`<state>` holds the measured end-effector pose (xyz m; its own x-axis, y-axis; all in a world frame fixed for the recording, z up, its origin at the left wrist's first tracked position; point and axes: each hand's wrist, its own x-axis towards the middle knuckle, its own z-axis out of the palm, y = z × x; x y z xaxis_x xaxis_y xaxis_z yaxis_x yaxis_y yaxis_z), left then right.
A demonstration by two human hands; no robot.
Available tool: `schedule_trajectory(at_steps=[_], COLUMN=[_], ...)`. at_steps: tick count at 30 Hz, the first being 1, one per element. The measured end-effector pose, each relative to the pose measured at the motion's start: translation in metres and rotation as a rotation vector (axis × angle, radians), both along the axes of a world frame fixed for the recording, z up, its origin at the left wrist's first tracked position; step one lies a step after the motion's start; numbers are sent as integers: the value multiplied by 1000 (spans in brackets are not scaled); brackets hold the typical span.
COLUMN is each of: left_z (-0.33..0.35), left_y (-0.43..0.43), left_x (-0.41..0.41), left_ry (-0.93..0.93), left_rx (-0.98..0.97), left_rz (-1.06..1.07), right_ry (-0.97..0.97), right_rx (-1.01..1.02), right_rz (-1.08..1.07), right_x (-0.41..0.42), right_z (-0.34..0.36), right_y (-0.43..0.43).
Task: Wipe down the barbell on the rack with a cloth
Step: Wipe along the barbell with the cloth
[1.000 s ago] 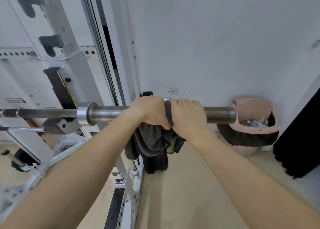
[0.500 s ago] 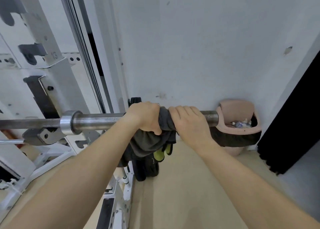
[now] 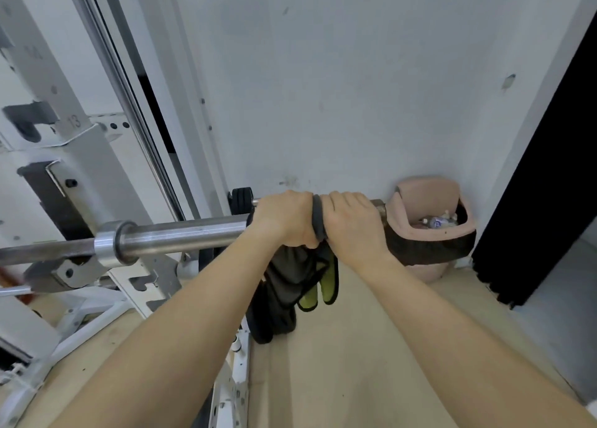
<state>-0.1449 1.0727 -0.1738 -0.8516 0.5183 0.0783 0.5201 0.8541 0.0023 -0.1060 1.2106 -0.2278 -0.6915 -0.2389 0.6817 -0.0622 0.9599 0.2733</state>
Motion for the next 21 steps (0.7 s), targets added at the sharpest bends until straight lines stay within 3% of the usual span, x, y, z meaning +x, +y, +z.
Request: schedule_trajectory(at_steps=[2,5,7,9,12,14,16,19,21], left_z=[-3,-33,-38,-20,15,16,-3,-35,-31], left_y=[4,1,-2,3,19,29,28,23,25], left_x=[0,14,16,9,-4,-7,1,17,13], left_ry=[65,527,594,322,-170,-182,81,580,506], left_rx=[-28,-32,-26,-21,-99,-114,-88,-42,-36], left_rz=[5,-8,-11,-20,-27,-44,-48,-63,-49], right_ry=[-147,-659,-863,-750,-189,-83,-303,-822,-904], right_rx=[-26,-120,-145,-118,41,37,-61,-260,-327], right_rz=[9,6,-13,0,60,58,43,42,44], right_x=[-3,-7,-10,-10,-1,3,0,-8,-7], right_z=[12,50,65,58,12,3,19,59,63], right_y=[6,23,30,34,38,41,45,55,61])
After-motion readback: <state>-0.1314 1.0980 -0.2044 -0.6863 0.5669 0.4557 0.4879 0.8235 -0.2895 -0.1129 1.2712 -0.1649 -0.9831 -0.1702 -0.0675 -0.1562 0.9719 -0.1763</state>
